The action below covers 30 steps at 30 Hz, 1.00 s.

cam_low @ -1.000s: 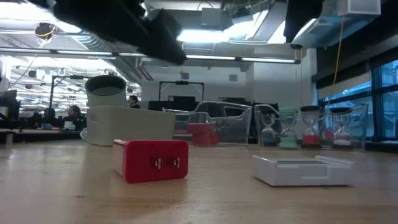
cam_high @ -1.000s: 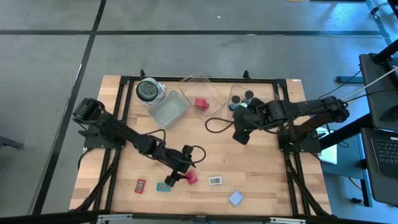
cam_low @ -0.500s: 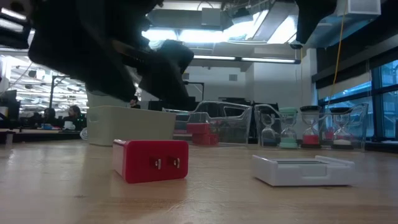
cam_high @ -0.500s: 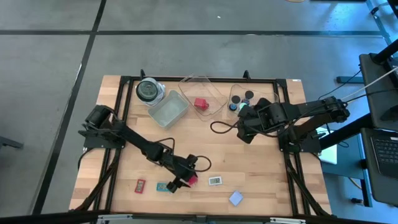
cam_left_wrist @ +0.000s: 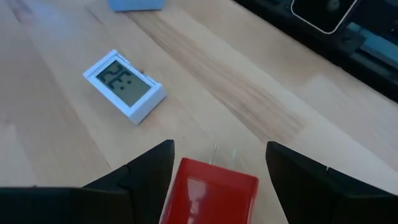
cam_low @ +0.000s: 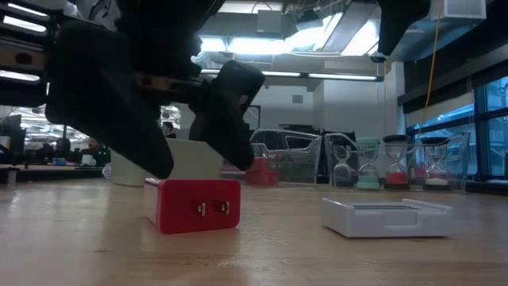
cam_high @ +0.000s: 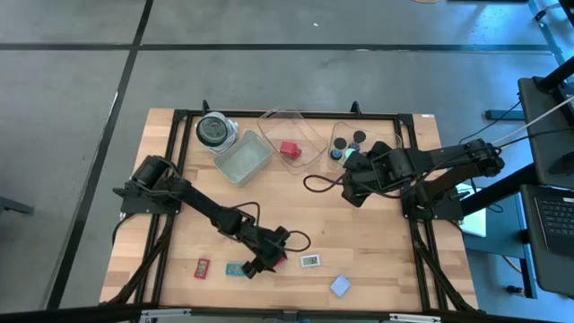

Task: Pick & Place Office items
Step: Put the red charger adapter into the left transparent bin

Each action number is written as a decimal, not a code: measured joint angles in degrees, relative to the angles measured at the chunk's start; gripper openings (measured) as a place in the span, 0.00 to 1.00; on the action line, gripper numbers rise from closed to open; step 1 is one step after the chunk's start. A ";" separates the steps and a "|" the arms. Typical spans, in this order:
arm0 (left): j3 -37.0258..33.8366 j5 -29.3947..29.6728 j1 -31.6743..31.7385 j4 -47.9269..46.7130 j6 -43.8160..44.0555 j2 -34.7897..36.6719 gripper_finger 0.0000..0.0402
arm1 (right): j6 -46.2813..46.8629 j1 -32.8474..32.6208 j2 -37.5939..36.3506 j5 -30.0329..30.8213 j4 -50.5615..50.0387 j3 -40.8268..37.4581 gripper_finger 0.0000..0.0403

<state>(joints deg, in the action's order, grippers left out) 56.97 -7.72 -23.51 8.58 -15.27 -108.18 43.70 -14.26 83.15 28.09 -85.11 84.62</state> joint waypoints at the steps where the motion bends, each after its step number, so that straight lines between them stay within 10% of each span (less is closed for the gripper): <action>1: 0.00 -0.02 0.00 -0.11 0.04 0.00 0.62 | 0.00 0.00 0.00 -0.01 0.00 0.00 0.66; 30: 0.09 1.65 0.09 -12.90 -1.58 0.15 0.58 | 0.18 0.00 0.00 -0.01 0.18 0.00 0.66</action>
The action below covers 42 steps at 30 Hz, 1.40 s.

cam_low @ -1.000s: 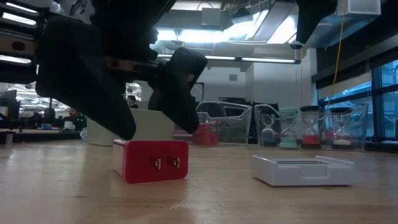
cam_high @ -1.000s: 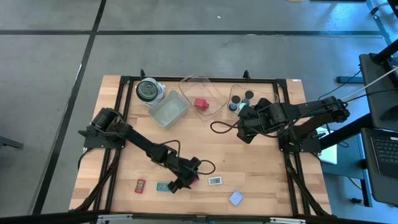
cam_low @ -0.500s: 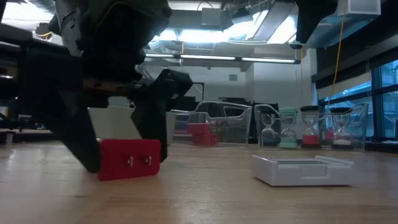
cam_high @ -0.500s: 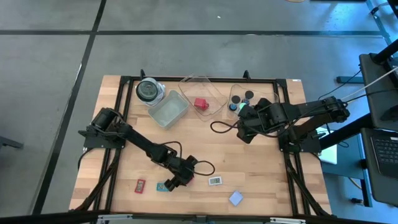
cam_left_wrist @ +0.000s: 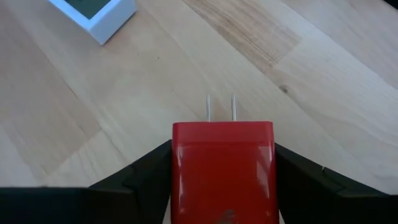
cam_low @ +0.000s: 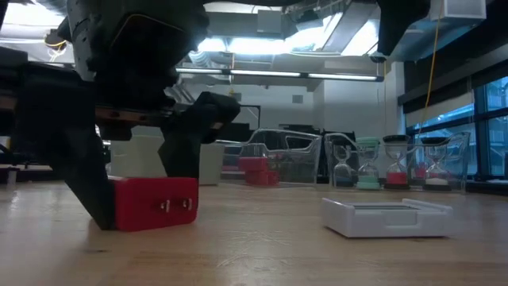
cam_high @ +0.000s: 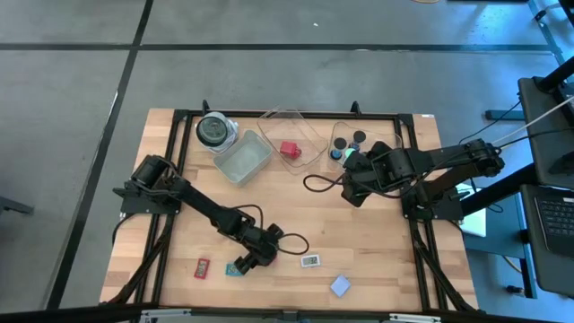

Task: Pick & Place Office items
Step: Put the red charger adapter into the left transparent bin

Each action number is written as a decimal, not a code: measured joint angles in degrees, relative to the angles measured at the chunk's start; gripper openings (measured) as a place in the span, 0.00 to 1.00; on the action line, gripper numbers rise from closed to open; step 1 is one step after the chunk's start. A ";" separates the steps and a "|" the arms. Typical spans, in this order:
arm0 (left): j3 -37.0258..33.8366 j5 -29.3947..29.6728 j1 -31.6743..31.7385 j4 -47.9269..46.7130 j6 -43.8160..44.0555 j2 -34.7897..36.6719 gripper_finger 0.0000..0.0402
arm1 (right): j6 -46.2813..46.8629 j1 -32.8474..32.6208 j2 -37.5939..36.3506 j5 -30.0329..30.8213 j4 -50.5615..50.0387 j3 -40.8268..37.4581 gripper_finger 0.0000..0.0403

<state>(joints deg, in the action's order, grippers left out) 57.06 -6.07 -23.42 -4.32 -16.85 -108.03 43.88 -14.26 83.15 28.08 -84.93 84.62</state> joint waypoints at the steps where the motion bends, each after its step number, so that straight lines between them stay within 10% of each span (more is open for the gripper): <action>1: 0.00 0.04 0.00 -0.03 0.48 0.01 0.56 | -0.26 0.00 0.00 0.00 0.00 0.00 0.66; 22: 8.38 24.95 5.32 -0.64 13.39 13.36 0.54 | -4.08 0.00 -2.69 2.09 -5.13 0.00 0.66; 42: 9.01 29.52 39.03 -0.63 28.65 11.86 0.54 | -2.40 0.00 -12.79 7.28 -5.09 0.00 0.66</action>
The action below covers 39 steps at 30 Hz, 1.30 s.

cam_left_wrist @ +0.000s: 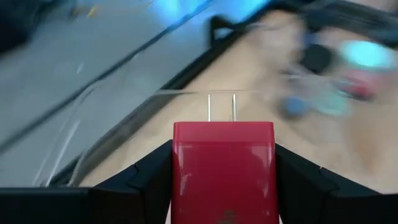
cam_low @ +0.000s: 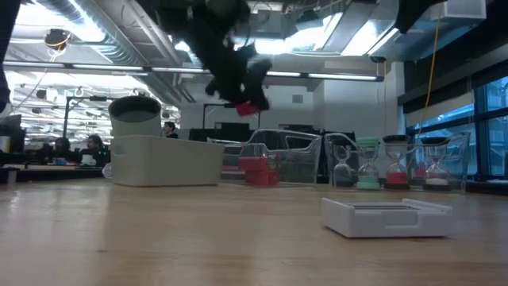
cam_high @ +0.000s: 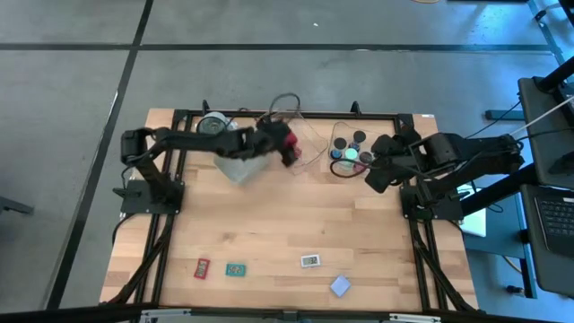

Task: Pick & Place Office items
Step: Put the red charger adapter into the left transparent bin

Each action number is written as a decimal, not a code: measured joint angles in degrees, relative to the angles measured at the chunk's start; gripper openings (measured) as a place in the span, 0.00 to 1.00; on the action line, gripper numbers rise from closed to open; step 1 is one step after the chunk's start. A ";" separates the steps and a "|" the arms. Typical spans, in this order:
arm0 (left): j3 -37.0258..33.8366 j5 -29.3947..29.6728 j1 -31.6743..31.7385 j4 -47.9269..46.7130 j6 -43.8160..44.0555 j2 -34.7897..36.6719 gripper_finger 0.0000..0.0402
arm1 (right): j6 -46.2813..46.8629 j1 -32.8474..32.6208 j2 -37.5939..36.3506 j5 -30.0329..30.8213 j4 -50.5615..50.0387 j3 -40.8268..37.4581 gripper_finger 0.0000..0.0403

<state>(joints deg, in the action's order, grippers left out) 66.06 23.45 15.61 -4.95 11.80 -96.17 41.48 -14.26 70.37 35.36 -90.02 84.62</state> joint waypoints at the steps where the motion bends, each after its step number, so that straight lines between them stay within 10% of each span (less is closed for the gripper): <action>1: 0.00 -0.26 1.71 0.15 2.16 -0.82 0.54 | -0.02 0.00 0.00 0.21 0.00 0.00 0.66; 13: -0.02 -8.18 12.32 3.22 7.00 -10.60 0.54 | -0.38 0.00 0.01 1.75 0.00 0.00 0.66; 39: 9.92 -4.47 9.02 -5.80 -2.72 -13.08 0.54 | -0.08 0.00 0.04 3.25 0.00 0.00 0.66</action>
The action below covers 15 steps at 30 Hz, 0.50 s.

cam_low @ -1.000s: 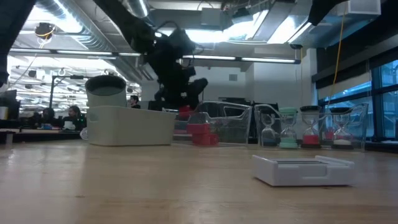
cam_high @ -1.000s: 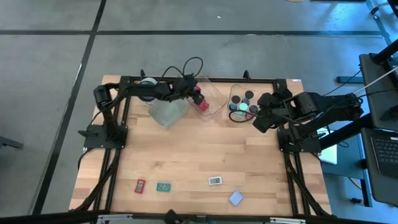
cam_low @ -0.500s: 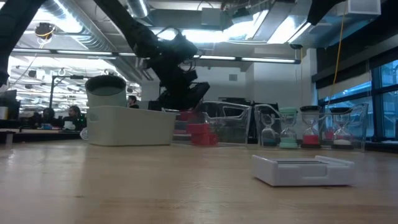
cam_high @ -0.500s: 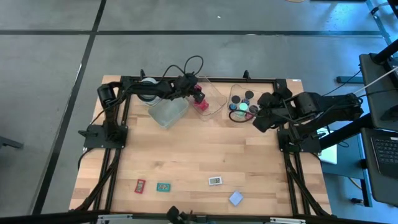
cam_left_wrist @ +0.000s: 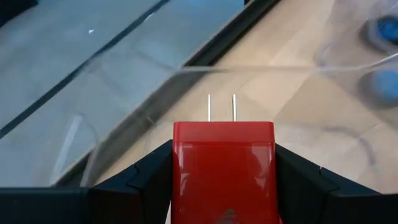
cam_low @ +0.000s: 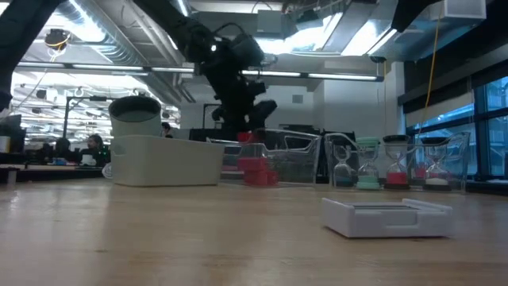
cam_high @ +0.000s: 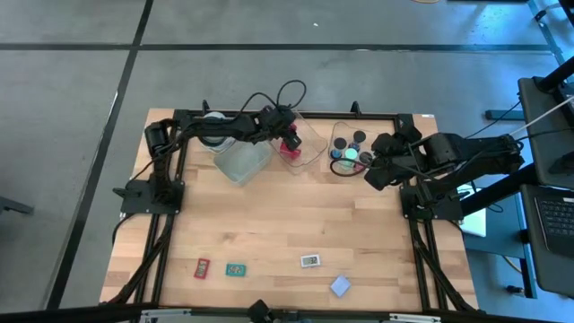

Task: Pick & Place Office items
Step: Put the red charger adapter into the left transparent bin

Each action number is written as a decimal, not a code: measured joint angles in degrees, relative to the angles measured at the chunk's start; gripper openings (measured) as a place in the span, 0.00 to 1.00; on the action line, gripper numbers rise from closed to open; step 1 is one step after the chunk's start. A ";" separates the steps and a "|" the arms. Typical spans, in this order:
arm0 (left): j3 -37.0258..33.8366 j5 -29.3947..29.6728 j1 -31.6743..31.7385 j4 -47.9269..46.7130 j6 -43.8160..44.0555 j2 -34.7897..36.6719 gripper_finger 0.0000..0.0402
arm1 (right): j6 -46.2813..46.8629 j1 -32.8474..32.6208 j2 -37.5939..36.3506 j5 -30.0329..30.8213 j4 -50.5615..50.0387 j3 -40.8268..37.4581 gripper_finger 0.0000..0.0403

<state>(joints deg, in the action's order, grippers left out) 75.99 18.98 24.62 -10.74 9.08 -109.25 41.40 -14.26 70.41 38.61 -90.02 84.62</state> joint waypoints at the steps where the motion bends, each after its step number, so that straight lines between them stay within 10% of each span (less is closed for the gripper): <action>1: 0.00 0.08 0.02 0.53 0.06 -1.02 0.54 | 0.01 0.00 0.00 0.00 0.00 0.00 0.66; 15: -0.07 2.34 1.30 4.60 -4.78 -5.56 0.54 | -0.06 0.00 0.02 0.00 0.00 0.00 0.66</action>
<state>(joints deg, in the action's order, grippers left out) 75.92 21.32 25.93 -6.14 4.31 -114.81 41.34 -14.26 70.43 38.61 -90.02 84.62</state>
